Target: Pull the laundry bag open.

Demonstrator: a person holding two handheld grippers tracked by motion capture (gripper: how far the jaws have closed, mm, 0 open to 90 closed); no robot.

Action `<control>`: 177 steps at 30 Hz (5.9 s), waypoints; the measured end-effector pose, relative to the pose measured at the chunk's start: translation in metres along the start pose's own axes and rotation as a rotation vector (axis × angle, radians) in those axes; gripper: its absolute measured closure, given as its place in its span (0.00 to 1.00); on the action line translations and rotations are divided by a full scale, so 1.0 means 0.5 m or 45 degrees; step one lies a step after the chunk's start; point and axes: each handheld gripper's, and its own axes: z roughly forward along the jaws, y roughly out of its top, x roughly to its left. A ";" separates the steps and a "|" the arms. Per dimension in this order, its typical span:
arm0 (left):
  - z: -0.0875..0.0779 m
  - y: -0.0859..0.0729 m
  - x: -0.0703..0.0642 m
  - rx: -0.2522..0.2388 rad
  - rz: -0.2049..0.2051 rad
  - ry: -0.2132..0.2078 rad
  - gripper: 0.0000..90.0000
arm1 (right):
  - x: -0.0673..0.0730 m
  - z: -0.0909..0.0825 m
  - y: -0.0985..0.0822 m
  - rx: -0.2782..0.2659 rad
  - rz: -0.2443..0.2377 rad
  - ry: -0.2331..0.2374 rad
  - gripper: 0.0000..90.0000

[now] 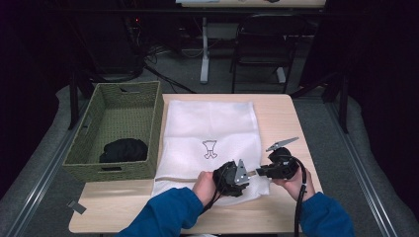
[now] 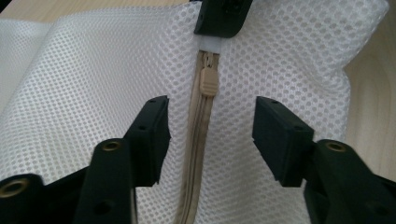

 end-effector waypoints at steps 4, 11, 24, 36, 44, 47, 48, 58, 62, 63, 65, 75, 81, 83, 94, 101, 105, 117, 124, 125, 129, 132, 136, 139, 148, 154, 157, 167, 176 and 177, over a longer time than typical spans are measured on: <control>0.009 0.007 -0.004 -0.022 0.009 0.013 0.67 | 0.003 -0.001 0.001 0.000 0.001 0.005 0.92; 0.025 0.013 -0.008 0.004 0.035 0.009 0.78 | 0.005 0.000 0.000 0.007 -0.003 0.002 0.92; 0.038 0.012 -0.006 -0.020 0.016 0.046 0.95 | 0.004 0.000 -0.001 0.008 -0.011 0.006 0.93; 0.036 0.014 -0.010 0.002 0.018 0.016 0.97 | -0.002 0.007 -0.004 0.016 0.014 0.021 0.89; 0.035 0.012 -0.008 -0.007 0.003 0.009 0.92 | 0.007 0.005 -0.002 -0.002 0.007 0.025 0.93; 0.042 0.012 -0.014 0.005 0.024 0.049 0.90 | 0.014 0.000 0.002 -0.012 -0.015 0.026 0.94; 0.042 0.012 -0.014 0.005 0.024 0.049 0.91 | 0.013 0.001 0.001 -0.013 -0.014 0.025 0.94; 0.044 0.009 -0.011 0.005 -0.035 0.048 0.97 | 0.013 -0.001 0.002 -0.017 -0.021 0.013 0.94; 0.043 0.009 -0.009 0.014 -0.037 0.041 0.97 | 0.013 0.001 0.001 -0.006 -0.041 -0.016 0.94; 0.042 0.008 -0.007 0.018 -0.049 0.030 0.97 | 0.014 0.001 0.001 0.000 -0.034 -0.019 0.94; 0.042 0.008 -0.005 0.026 -0.055 0.024 0.97 | 0.014 0.002 0.001 0.004 -0.037 -0.025 0.94; 0.039 0.004 0.000 0.042 -0.079 0.009 0.97 | 0.012 0.003 0.000 0.016 -0.028 -0.048 0.94; 0.039 0.000 0.000 0.040 -0.090 0.014 0.97 | 0.011 0.003 -0.001 0.021 -0.038 -0.054 0.94; 0.040 -0.002 0.001 0.042 -0.098 0.016 0.97 | 0.010 0.002 -0.001 0.030 -0.024 -0.071 0.93; 0.030 -0.011 0.003 0.057 -0.127 0.006 0.97 | 0.009 0.004 -0.002 0.030 -0.034 -0.053 0.93; 0.029 -0.013 0.002 0.049 -0.152 0.001 0.97 | 0.010 0.003 -0.003 0.030 -0.030 -0.050 0.93; 0.028 -0.015 0.004 0.055 -0.157 0.004 0.97 | 0.008 0.003 -0.003 0.037 -0.039 -0.063 0.93; 0.023 -0.033 0.010 0.065 -0.202 0.003 0.97 | 0.004 0.000 -0.006 0.039 -0.011 -0.070 0.94; 0.018 -0.039 0.012 0.071 -0.206 0.001 0.97 | 0.005 0.002 -0.005 0.045 -0.004 -0.062 0.94; 0.018 -0.040 0.013 0.077 -0.202 0.002 0.97 | 0.004 0.002 -0.005 0.043 -0.007 -0.065 0.94; 0.017 -0.046 0.015 0.077 -0.220 -0.012 0.97 | 0.004 0.003 -0.007 0.048 0.003 -0.066 0.94; 0.017 -0.046 0.014 0.077 -0.223 -0.011 0.97 | 0.004 0.003 -0.008 0.050 -0.019 -0.074 0.94; 0.014 -0.051 0.018 0.085 -0.248 -0.006 0.97 | 0.001 0.003 -0.009 0.056 -0.001 -0.075 0.94; 0.009 -0.058 0.020 0.097 -0.265 -0.004 0.97 | -0.005 0.004 -0.011 0.062 0.021 -0.066 0.94; -0.001 -0.064 0.020 0.118 -0.270 0.006 0.97 | -0.004 0.007 -0.013 0.060 0.017 -0.064 0.94; -0.006 -0.072 0.026 0.142 -0.285 0.012 0.97 | -0.002 0.007 -0.012 0.067 -0.001 -0.110 0.94; -0.010 -0.078 0.029 0.138 -0.290 0.021 0.97 | -0.003 0.006 -0.013 0.067 0.004 -0.113 0.94; -0.029 -0.088 0.034 0.165 -0.286 0.042 0.97 | -0.003 0.006 -0.014 0.071 0.007 -0.125 0.94; -0.047 -0.106 0.044 0.175 -0.299 0.058 0.97 | -0.003 0.005 -0.014 0.077 0.000 -0.142 0.94; -0.050 -0.110 0.046 0.176 -0.300 0.057 0.97 | -0.004 0.005 -0.015 0.079 -0.001 -0.148 0.94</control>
